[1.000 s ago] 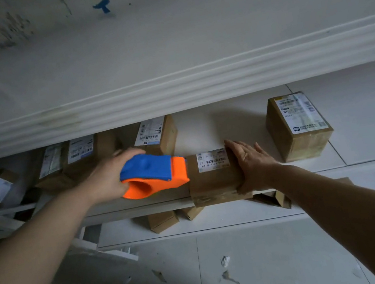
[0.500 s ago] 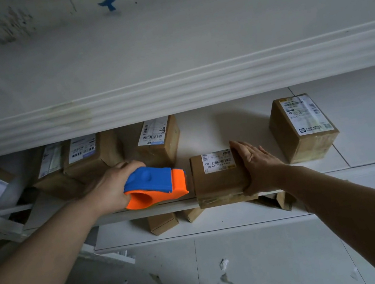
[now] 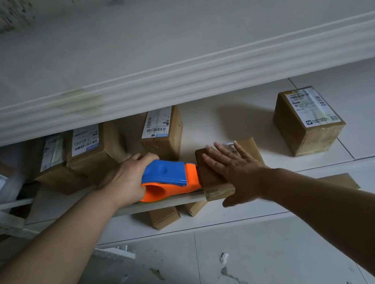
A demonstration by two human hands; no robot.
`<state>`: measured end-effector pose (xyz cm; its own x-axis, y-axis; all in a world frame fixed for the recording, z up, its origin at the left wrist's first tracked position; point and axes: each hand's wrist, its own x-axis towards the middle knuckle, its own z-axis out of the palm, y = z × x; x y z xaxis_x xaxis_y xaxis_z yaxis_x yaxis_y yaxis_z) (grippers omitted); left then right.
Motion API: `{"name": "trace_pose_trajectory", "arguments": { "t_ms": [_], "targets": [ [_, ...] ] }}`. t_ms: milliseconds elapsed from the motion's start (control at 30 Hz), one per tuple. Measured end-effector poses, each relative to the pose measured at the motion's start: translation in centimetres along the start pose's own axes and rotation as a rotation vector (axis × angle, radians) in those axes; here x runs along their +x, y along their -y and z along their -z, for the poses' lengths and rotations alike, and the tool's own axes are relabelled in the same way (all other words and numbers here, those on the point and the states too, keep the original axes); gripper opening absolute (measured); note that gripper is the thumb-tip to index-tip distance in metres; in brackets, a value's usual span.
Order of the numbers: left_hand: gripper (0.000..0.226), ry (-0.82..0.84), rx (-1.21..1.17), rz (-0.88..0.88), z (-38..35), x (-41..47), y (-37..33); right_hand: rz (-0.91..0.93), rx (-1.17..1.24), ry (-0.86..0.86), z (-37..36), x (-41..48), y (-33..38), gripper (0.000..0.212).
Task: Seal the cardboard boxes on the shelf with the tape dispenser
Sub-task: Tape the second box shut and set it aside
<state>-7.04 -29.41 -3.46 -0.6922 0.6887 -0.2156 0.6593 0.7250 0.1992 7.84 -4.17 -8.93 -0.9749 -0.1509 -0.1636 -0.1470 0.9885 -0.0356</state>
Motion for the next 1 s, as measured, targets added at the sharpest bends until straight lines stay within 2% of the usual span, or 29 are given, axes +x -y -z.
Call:
{"name": "trace_pose_trajectory", "arguments": {
  "t_ms": [133,233,367,500,567,633,700,767,900,1000],
  "targets": [
    [0.078,-0.011,-0.035,0.014,-0.6,-0.4,0.1,0.036,-0.060,-0.018,-0.3,0.0,1.0,0.118],
    [0.076,-0.017,-0.056,0.026,-1.1,-1.0,-0.2,-0.065,-0.001,-0.043,0.6,1.3,1.7,0.120],
    [0.076,-0.018,-0.093,0.022,-1.3,-2.0,-0.5,-0.171,0.024,0.044,1.6,3.3,2.6,0.118],
    [0.072,-0.075,-0.129,-0.025,0.8,-3.0,-1.2,-0.120,0.102,-0.071,3.2,2.6,1.6,0.115],
    [0.069,-0.132,-0.152,-0.022,2.6,-3.6,-2.1,-0.111,0.259,-0.137,4.3,1.8,0.5,0.126],
    [0.070,-0.191,-0.155,-0.034,4.2,-4.0,-3.2,-0.097,0.551,-0.210,4.8,0.6,-0.6,0.137],
    [0.073,-0.210,-0.123,-0.067,5.3,-3.7,-5.0,-0.118,0.807,-0.226,4.4,-0.9,-1.5,0.138],
    [0.075,-0.185,-0.033,-0.099,5.7,-2.9,-7.4,-0.171,0.908,-0.217,3.5,-2.1,-2.4,0.136],
    [0.076,-0.132,0.089,-0.093,5.3,-1.3,-11.2,-0.210,0.775,-0.196,3.3,-3.1,-4.3,0.146],
    [0.075,-0.118,0.133,-0.090,5.5,-0.8,-12.2,-0.153,0.639,-0.187,4.2,-3.2,-4.7,0.146]
  ]
}}
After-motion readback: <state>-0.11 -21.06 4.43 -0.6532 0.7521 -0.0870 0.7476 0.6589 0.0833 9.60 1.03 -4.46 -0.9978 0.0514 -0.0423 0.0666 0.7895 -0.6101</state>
